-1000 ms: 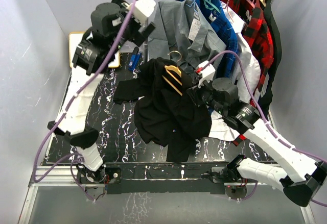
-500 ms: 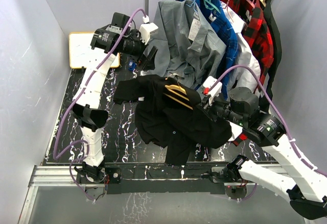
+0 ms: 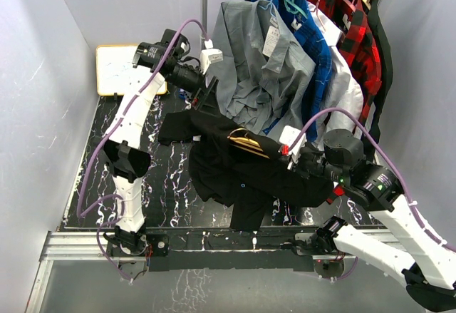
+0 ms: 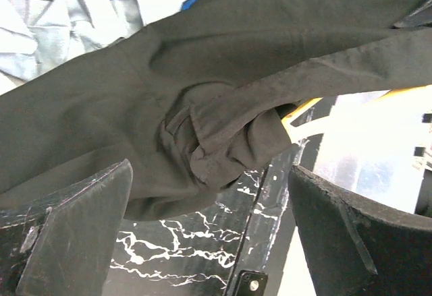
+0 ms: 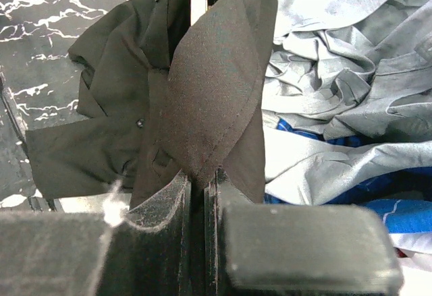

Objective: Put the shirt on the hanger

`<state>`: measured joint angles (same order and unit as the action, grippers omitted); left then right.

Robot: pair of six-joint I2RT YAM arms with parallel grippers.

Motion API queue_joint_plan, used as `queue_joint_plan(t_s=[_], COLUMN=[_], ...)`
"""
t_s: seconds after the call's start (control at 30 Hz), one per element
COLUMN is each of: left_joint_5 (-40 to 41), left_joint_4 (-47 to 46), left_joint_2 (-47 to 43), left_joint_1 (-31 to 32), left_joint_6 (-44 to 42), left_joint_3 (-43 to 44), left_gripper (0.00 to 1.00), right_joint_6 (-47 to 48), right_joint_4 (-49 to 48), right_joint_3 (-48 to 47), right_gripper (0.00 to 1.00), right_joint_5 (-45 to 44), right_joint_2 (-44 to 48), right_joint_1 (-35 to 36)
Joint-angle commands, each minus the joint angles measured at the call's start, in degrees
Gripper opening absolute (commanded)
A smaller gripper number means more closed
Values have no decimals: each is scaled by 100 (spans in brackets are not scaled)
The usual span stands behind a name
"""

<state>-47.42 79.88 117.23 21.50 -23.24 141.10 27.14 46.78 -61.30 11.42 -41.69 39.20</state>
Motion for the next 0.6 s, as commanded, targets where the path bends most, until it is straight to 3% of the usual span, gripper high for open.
queue_joint_plan(t_s=[0.0,0.13,0.37,0.57], left_joint_5=[-811,-882,-528,-255], left_joint_4=[265,238,253,261], left_joint_2=[-16,-44,-15,-159], left_joint_1=[-23,-7,132,583], left_joint_6=[-242,-765,-1520,-2046], left_joint_3=[-93,-242,-526,-1354], left_gripper=[95,87,85,78], right_joint_6=[236,222,189,183], right_joint_4=[-249,-296,-477,-584], right_joint_3=[-10,11,174,249], right_gripper=[0,0,0,0], right_joint_5=[278,324,242,159], right_joint_2=[56,89,216,288], right_joint_1=[-21,-26,-21,-21])
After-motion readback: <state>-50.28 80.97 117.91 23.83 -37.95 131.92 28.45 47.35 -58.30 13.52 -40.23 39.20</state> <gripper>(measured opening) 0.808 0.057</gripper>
